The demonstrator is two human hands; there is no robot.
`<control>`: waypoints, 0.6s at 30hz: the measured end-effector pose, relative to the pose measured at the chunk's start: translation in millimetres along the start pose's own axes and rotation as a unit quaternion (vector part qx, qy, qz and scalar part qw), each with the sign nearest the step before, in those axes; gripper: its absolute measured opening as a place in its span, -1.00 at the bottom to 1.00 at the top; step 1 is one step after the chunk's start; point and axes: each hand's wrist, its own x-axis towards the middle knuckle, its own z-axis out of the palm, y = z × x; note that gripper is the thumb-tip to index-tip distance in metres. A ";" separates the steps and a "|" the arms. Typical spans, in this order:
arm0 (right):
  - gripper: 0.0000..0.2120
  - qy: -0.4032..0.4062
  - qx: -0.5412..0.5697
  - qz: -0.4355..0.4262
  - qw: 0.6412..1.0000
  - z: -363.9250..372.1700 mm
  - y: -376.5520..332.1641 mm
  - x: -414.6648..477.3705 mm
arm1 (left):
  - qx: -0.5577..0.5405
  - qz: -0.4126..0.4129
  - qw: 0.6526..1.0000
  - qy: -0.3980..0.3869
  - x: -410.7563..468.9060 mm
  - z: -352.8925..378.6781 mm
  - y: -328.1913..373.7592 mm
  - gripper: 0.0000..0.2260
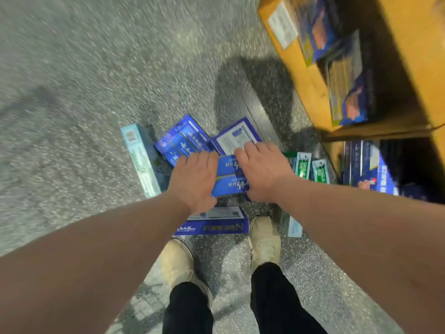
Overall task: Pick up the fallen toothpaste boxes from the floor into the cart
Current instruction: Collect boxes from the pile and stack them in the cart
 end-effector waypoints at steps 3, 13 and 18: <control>-0.21 0.011 0.010 -0.009 1.000 -75.2 -15.3 -35.4 | 0.025 -0.011 1.000 -0.004 -44.3 -76.6 -13.2 -0.23; -0.23 0.134 -0.023 -0.049 0.990 -414.5 -91.1 -228.1 | 0.017 -0.070 0.996 0.053 -282.1 -419.0 -36.4 -0.32; -0.49 0.253 -0.069 -0.105 0.959 -555.8 -145.4 -309.6 | 0.058 -0.141 0.979 0.137 -422.2 -542.5 -37.4 -0.33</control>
